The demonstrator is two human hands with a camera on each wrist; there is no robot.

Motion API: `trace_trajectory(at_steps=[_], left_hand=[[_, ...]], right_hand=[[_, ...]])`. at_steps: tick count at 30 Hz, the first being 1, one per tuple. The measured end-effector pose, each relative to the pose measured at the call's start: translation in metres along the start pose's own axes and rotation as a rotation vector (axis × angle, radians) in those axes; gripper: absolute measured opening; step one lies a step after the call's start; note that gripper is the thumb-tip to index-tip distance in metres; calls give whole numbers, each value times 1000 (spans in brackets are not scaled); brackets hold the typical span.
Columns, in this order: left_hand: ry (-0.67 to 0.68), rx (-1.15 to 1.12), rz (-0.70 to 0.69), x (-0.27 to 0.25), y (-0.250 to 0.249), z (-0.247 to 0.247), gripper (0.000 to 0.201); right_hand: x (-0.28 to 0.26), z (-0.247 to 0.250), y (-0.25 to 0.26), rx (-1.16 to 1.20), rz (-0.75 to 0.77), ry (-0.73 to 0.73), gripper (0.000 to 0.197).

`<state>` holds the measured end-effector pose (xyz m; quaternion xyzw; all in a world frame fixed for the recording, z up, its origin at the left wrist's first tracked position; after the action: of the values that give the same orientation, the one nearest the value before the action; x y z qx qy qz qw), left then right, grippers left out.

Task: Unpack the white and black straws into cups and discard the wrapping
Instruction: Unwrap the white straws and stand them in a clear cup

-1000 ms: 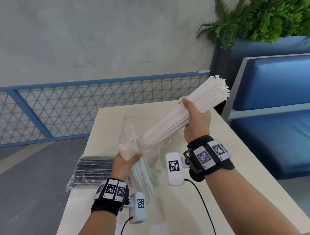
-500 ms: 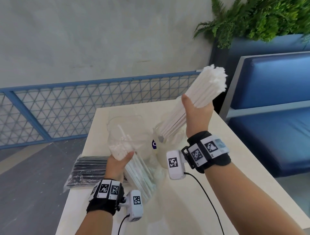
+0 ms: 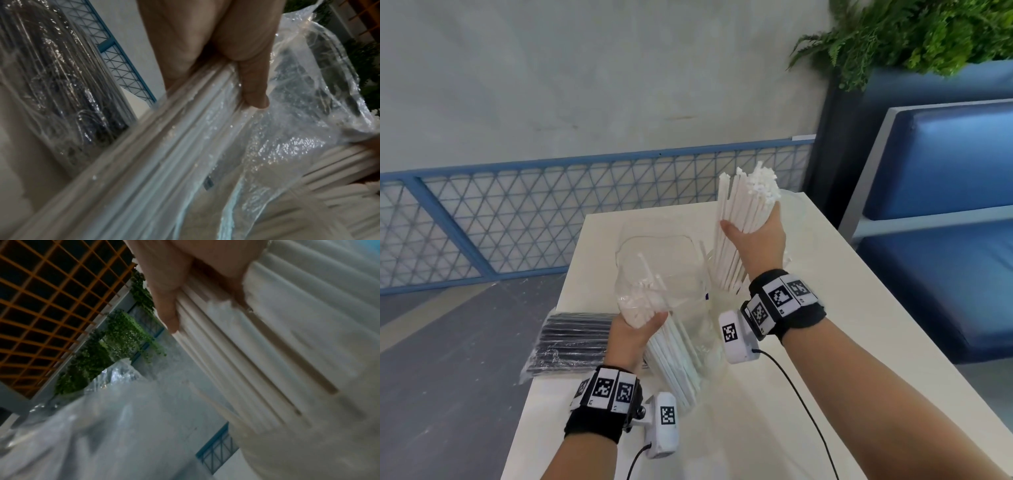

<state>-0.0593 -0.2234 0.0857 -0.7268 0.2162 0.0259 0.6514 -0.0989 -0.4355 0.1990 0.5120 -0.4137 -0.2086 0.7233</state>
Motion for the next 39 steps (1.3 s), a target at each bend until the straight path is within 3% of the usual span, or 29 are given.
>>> trace_trajectory(at_steps=[4, 9, 12, 14, 16, 19, 22, 25, 28, 33, 37, 39], left_hand=[[9, 21, 2, 0, 1, 2, 17], [4, 34, 5, 1, 3, 1, 16], [13, 41, 0, -1, 2, -2, 14], [28, 38, -2, -2, 2, -3, 14], [29, 38, -3, -2, 3, -1, 14], [21, 27, -12, -1, 5, 2, 17], [24, 19, -23, -1, 4, 2, 16], [29, 39, -48, -3, 4, 1, 16], [29, 34, -58, -5, 4, 1, 19], [22, -2, -41, -6, 7, 4, 22], [28, -8, -25, -7, 7, 6, 20], [38, -11, -25, -8, 6, 6, 33]], right_hand=[[1, -3, 13, 57, 258, 5, 70], [-1, -15, -2, -288, 398, 210, 14], [2, -13, -8, -438, 373, 281, 12], [4, -6, -12, -599, 360, 291, 23], [-2, 10, -19, -647, 343, 172, 56], [-19, 30, -38, -330, 257, 70, 95], [-34, 29, -57, -214, 164, 206, 111], [-32, 22, -56, -259, 219, 236, 115], [-26, 14, -55, -308, 261, 187, 107], [-20, 6, -63, -347, 218, 201, 63], [-13, 5, -51, -311, 231, 208, 39], [-9, 5, -41, -288, 253, 192, 31]])
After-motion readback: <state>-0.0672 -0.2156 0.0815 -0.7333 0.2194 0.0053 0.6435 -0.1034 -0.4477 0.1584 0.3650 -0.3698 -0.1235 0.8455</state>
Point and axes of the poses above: each hand's wrist, its own x-axis towards the middle knuckle, its own z-axis out of the back of the hand, y = z × x, the point moved 2 cm from there along x, towards the middle knuckle, and after that the axes turned 8 degrees about z, right-handed, at the moved point
